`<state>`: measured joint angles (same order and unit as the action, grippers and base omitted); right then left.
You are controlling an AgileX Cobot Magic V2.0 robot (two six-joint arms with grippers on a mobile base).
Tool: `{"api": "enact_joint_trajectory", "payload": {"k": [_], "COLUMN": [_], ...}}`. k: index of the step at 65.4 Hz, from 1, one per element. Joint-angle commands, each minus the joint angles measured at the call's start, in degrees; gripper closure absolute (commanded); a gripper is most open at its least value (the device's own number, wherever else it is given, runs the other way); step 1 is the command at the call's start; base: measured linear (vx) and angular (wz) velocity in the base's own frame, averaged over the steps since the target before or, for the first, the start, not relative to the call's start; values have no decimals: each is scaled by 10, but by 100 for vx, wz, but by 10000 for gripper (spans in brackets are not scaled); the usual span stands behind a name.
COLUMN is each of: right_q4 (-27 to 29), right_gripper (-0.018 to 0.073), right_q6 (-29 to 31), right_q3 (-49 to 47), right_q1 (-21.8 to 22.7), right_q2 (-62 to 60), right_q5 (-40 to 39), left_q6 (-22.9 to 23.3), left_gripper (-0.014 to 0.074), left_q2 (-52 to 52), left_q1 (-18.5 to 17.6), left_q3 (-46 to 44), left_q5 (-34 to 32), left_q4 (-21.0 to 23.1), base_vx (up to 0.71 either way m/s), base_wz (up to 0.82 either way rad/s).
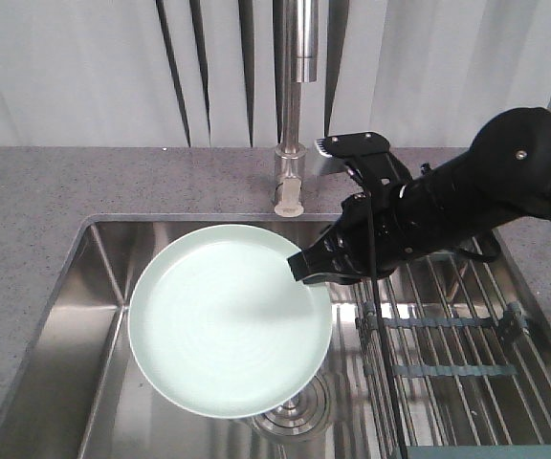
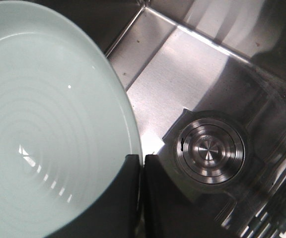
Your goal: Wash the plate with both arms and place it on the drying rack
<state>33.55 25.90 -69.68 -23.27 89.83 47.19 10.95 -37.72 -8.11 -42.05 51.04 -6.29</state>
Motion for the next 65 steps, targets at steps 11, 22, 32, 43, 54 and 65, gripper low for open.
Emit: {"api": "enact_joint_trajectory", "payload": {"k": [11, 22, 32, 43, 54, 65], "right_q4": [7, 2, -1, 3, 2, 1], "right_gripper": [561, 561, 561, 561, 561, 561], "right_q6": [1, 12, 17, 29, 30, 33], "right_q3": [-100, -160, -205, -226, -226, -220], "right_q1": [14, 42, 69, 99, 138, 171], "right_q2": [45, 84, 112, 127, 127, 125], "right_q5": [-4, 18, 32, 34, 46, 67], "left_q6": [6, 6, 6, 6, 6, 6], "left_gripper": [115, 115, 115, 115, 115, 115], "left_q2": [1, 1, 1, 1, 1, 1], "left_q1": [0, 0, 0, 0, 0, 0], "left_q3": [-16, -16, -16, -16, -16, -16], "left_q5": [-31, -31, -31, -31, -31, -31], "left_q4": [-4, -4, -4, -4, -4, -4], "base_vx": [0, 0, 0, 0, 0, 0], "base_wz": [0, 0, 0, 0, 0, 0]}}
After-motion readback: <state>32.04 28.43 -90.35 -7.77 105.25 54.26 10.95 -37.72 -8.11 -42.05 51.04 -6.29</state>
